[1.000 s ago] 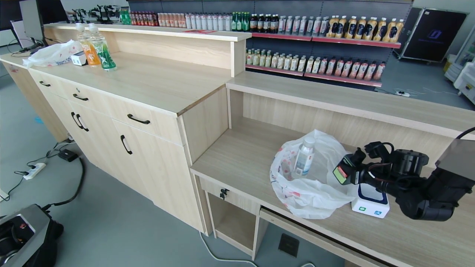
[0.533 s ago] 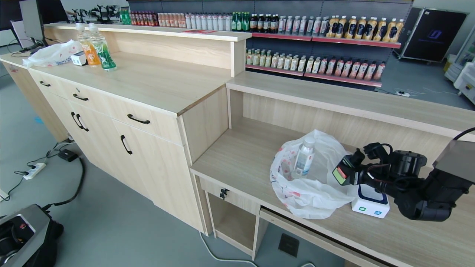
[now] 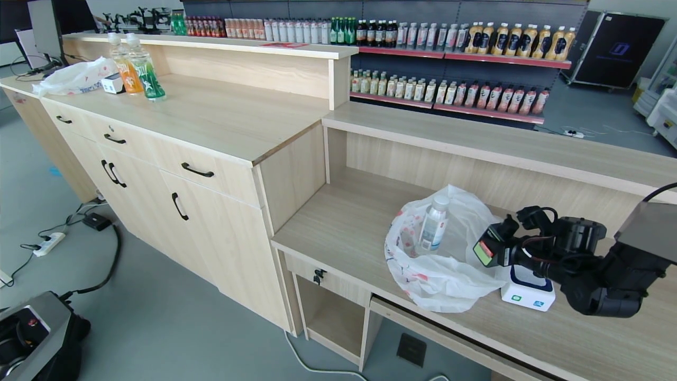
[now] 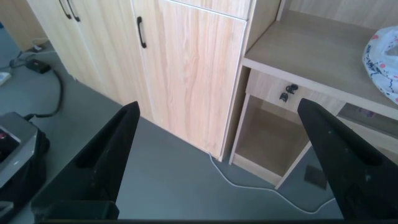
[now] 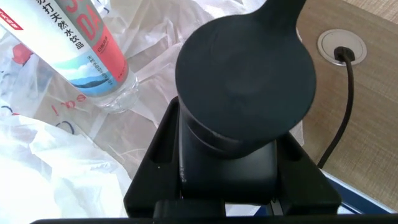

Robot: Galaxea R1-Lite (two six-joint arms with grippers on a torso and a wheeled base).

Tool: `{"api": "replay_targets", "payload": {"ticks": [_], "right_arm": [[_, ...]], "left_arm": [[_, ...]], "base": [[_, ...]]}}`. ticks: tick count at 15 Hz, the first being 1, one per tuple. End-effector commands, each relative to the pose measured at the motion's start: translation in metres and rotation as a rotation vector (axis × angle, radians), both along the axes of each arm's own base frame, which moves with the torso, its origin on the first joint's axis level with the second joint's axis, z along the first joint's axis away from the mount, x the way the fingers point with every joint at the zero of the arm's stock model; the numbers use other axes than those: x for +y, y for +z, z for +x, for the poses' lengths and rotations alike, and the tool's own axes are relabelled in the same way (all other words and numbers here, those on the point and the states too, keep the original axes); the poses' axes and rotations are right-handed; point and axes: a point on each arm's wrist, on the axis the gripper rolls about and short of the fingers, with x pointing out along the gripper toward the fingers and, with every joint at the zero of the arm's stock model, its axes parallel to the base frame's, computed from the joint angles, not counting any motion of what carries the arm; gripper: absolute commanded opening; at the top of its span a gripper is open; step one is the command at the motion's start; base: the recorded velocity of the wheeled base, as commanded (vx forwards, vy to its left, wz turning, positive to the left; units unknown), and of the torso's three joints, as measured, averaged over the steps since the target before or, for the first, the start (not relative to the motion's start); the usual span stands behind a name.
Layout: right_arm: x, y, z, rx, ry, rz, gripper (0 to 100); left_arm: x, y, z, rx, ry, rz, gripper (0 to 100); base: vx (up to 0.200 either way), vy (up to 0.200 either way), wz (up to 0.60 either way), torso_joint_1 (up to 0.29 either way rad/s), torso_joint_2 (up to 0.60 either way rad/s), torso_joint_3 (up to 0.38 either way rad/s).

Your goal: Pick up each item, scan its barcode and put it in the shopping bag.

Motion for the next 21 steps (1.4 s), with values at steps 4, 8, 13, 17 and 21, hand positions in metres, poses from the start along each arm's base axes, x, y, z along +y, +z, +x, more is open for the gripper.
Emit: {"api": "replay_targets", "payload": {"ticks": [4,8,13,17,21], "right_arm": [[0.000,-0.002,-0.001,0.004,0.003,-0.012,0],[0.001,0.005,-0.004,-0.002,0.006,-0.012,100],[0.006,0.105,-0.034,-0.172,0.041,-0.043,100],[0.009,0.162,-0.075,-0.313,0.039,-0.110,100],[0.007,0.215,-0.142,-0.364,0.016,-0.271,100]], "left_arm": [[0.000,0.000,0.000,0.000,0.001,0.000,100],[0.000,0.000,0.000,0.000,0.001,0.000,100],[0.000,0.000,0.000,0.000,0.000,0.000,100],[0.000,0.000,0.000,0.000,0.001,-0.002,100],[0.000,0.000,0.000,0.000,0.000,0.000,100]], "base": [[0.000,0.000,0.00,0.000,0.00,0.000],[0.000,0.000,0.00,0.000,0.00,0.000],[0.000,0.000,0.00,0.000,0.00,0.000],[0.000,0.000,0.00,0.000,0.00,0.000],[0.000,0.000,-0.30,0.002,0.00,0.001]]}}
